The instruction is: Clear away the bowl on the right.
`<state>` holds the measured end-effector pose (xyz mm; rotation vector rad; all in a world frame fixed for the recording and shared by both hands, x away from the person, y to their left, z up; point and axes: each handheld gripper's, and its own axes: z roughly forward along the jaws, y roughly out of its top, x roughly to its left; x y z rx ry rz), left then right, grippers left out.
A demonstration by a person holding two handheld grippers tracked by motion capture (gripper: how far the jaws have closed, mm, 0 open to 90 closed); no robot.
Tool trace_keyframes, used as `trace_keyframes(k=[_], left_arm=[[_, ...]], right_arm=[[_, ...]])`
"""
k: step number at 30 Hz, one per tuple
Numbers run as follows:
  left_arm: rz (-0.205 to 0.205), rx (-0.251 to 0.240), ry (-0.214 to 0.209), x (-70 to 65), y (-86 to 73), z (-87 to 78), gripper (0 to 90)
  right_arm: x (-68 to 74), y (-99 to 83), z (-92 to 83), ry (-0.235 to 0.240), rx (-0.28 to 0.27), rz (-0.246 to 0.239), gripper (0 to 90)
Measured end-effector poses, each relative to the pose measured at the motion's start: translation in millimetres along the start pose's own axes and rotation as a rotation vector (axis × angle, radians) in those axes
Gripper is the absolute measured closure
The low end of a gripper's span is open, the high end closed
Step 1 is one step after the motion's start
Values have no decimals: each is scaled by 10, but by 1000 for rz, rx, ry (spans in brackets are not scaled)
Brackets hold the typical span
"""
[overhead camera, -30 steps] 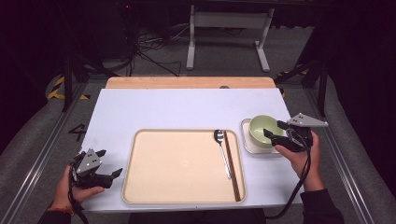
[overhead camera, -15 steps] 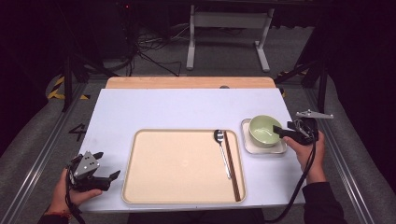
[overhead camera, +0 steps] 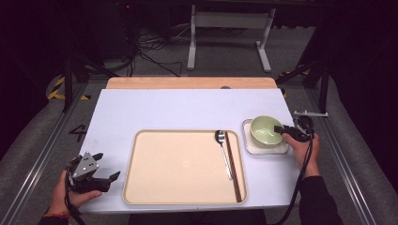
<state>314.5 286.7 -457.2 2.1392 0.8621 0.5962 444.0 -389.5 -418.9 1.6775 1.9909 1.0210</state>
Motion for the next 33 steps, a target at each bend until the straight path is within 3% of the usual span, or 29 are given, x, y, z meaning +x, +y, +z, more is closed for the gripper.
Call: trace_keyframes(k=[1, 6, 8, 10, 15, 18, 27, 33], left_arm=[[1, 3, 1, 6, -8, 1, 114], [-6, 2, 0, 3, -12, -8, 114], [4, 9, -2, -12, -3, 5, 114], [6, 10, -5, -17, -1, 10, 114], [4, 7, 0, -37, -7, -1, 115], [7, 6, -2, -40, -7, -4, 115], [17, 9, -2, -51, 12, 4, 116], [18, 11, 0, -48, 10, -6, 117]], right_arm=[[-7, -7, 57, 11, 24, 4, 701], [-14, -3, 84, 18, 20, 13, 716], [-31, -11, 87, 41, 21, 21, 717], [-25, -8, 87, 55, 23, 11, 775], [-22, -7, 78, 39, 22, -3, 836], [-52, -21, 78, 49, 18, 18, 836], [-19, -30, -12, 61, -23, 10, 837], [-10, -22, -98, 40, -45, -10, 829]])
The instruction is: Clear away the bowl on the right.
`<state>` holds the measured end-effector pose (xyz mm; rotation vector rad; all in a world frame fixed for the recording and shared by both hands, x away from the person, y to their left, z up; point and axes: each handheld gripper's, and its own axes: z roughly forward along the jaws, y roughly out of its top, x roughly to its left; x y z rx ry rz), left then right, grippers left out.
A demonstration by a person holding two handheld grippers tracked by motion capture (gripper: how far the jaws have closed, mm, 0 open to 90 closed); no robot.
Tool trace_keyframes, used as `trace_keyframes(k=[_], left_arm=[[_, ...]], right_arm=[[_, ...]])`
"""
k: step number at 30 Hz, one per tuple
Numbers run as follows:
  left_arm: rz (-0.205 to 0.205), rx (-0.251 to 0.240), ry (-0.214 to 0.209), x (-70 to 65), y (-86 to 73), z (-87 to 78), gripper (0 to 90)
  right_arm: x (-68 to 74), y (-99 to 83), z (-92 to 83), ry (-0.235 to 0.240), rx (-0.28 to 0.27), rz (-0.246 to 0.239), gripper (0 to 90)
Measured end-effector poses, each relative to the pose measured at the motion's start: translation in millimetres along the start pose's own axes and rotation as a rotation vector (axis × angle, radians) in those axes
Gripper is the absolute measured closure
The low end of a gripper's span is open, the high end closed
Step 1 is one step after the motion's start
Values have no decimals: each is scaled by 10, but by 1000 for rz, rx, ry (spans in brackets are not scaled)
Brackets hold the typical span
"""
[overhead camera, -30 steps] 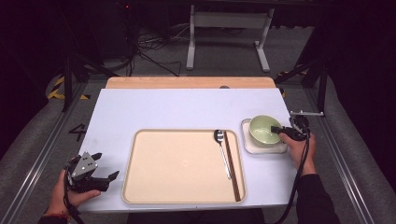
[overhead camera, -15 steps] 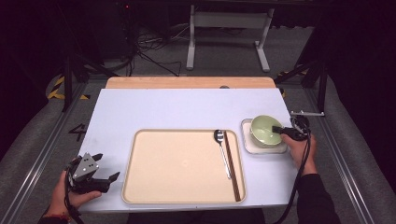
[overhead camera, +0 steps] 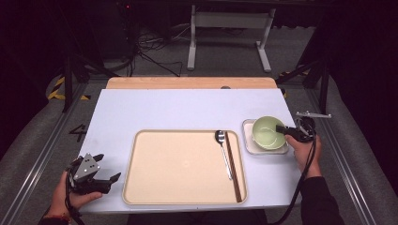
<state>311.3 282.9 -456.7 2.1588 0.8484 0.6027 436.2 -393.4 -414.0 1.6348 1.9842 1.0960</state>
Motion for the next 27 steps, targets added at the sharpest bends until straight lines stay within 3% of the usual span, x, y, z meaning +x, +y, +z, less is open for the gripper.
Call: trace_keyframes(k=[15, 27], left_arm=[[1, -7, 6, -2, 13, 5, 117], [1, -2, 9, 1, 10, 12, 117]], right_arm=[[-11, 18, -135, -14, -78, 7, 829], [65, 56, -283, -14, -156, -27, 829]])
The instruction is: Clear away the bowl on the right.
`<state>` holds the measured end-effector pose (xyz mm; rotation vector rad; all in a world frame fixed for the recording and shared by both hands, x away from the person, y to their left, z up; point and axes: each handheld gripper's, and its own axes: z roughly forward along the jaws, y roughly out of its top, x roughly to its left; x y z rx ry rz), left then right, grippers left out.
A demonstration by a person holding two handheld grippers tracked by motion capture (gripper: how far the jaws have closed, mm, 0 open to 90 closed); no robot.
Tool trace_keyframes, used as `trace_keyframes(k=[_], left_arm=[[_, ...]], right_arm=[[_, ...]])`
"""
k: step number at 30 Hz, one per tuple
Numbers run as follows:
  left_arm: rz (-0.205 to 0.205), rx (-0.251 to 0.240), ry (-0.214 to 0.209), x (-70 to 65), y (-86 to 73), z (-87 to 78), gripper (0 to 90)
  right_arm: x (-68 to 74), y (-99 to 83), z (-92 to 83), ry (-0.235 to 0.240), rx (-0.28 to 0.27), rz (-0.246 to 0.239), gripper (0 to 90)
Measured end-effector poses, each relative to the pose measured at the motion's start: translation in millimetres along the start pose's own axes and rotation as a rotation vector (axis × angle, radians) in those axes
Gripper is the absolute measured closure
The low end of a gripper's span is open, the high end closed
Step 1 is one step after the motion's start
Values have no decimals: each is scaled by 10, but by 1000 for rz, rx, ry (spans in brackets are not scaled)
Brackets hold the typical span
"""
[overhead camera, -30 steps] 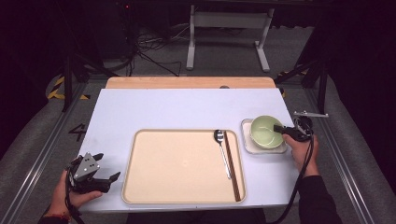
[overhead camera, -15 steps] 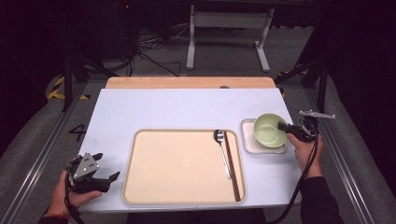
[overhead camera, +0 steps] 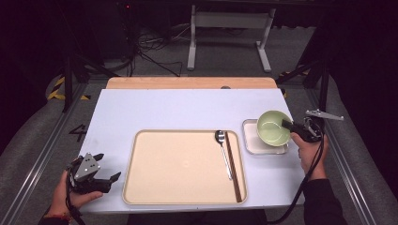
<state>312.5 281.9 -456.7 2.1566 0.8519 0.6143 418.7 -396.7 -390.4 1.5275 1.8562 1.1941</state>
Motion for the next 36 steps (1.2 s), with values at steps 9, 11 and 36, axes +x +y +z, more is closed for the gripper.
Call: trace_keyframes(k=[9, 11, 36], left_arm=[[2, 3, 2, 0, -2, -2, 117], [0, 2, 4, 1, -2, -2, 117], [0, 2, 4, 0, -2, -11, 117]], right_arm=[[56, 34, -62, 9, -26, -10, 829], [80, 44, -82, 12, -33, -18, 829], [643, 127, -126, 116, -61, -141, 829]])
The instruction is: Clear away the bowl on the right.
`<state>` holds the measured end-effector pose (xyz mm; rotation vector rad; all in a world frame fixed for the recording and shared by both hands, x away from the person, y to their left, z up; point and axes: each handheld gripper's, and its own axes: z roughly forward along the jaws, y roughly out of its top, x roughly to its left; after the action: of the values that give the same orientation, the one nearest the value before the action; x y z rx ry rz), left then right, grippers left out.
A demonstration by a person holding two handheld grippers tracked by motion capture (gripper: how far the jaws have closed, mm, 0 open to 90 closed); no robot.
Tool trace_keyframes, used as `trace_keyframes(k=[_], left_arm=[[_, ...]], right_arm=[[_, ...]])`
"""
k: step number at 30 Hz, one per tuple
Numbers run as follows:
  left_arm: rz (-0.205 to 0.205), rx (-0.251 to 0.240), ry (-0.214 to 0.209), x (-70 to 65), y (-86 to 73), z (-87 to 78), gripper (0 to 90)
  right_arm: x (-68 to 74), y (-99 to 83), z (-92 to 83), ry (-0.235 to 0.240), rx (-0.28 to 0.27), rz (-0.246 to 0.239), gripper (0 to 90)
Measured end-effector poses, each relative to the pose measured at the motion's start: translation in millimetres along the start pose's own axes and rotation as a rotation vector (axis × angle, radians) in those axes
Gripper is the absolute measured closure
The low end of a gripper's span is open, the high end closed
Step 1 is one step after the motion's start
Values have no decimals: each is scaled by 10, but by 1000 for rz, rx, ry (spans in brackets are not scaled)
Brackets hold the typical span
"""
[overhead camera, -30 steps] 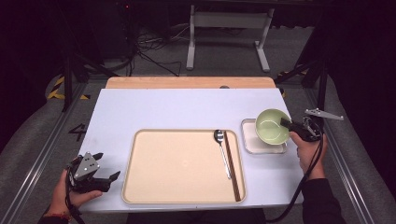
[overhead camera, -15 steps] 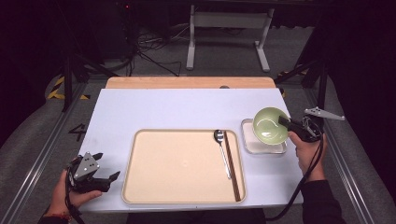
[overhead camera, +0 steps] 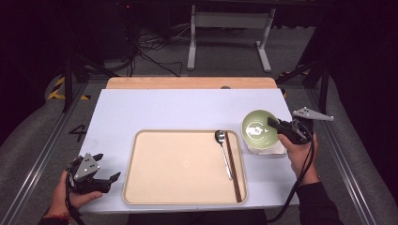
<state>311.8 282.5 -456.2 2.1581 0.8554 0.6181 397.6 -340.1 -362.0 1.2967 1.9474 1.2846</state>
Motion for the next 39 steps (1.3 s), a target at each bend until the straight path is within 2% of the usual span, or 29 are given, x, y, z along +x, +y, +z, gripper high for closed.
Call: trace_keyframes(k=[7, 18, 23, 24, 25, 30, 35, 39], left_arm=[[5, 10, 1, -3, -1, 8, 117], [2, 13, -4, -2, -5, 9, 117], [3, 12, -6, 7, -8, 10, 117], [3, 12, -6, 7, -8, 10, 117], [3, 11, -8, 5, -8, 13, 117], [2, 10, -4, 10, -14, 8, 116], [4, 13, -5, 11, -15, 12, 116], [3, 15, -9, 7, -15, 19, 117]], right_arm=[[271, 16, 131, 61, 32, -52, 829], [597, 78, 355, 115, 59, -107, 829], [781, 123, 561, 152, 75, -132, 829], [781, 123, 561, 152, 75, -132, 829], [853, 132, 670, 165, 92, -141, 829], [993, 128, 908, 189, 134, -149, 829], [1114, 118, 1139, 205, 179, -155, 829], [1158, 99, 1271, 213, 207, -153, 828]])
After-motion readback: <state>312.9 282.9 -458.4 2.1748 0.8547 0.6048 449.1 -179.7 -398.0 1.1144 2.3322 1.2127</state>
